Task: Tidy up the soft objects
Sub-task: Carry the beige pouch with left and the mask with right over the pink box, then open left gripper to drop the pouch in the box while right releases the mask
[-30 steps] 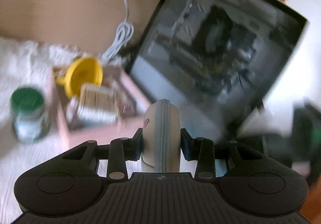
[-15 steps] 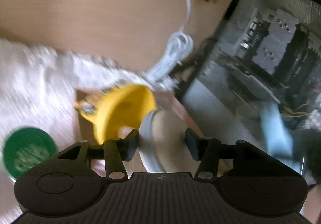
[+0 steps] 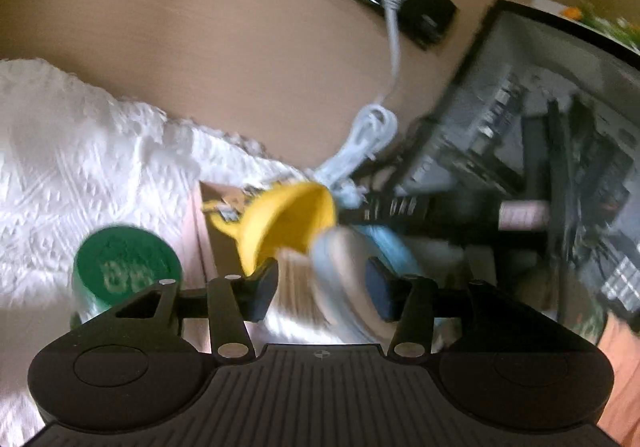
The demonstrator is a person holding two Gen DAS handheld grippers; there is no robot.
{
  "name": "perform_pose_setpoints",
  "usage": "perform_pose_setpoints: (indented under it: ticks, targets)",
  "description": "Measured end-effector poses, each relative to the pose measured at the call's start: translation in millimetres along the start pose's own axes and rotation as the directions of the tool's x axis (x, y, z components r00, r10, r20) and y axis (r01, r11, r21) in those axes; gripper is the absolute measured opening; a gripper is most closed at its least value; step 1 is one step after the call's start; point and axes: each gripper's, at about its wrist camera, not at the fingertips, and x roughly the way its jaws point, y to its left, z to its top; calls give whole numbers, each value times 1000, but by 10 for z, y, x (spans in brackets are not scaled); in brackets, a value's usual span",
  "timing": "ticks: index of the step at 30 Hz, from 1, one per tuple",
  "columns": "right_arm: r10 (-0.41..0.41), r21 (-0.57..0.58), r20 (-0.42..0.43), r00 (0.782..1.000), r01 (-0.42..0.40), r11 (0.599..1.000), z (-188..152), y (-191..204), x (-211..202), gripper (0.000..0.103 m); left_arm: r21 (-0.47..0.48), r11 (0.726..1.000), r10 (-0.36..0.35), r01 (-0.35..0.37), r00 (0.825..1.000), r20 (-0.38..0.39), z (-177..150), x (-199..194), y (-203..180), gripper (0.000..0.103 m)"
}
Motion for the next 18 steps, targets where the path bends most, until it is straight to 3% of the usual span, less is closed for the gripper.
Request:
perform_pose_setpoints:
  ticks: [2,4,5,6,9,14,18]
  targets:
    - [3,34,33,999,-4,999,-27,-62,-167,33,28,1000,-4,5,999,-34,-37,16,-72,42]
    - [22,78,11,1000,-23,997,-42,-130,-156,32,49,999,-4,7,998,-57,-47,87,-103,36]
    - [24,89,-16,1000,-22,996,-52,-139,-81,27,49,999,1,2,998,-68,-37,131,-101,36]
    - [10,87,-34,999,-7,996,-70,-127,3,14,42,999,-8,11,998,-68,-32,142,-94,36]
    - [-5,83,-57,998,10,997,-79,-85,277,7,77,997,-7,12,998,-66,10,185,-101,36]
    - [106,186,-67,992,-92,978,149,-133,545,7,110,994,31,-24,997,-64,54,238,-101,36]
    - [108,135,-99,989,-94,986,202,-61,483,16,122,992,48,-38,996,-79,67,231,-130,36]
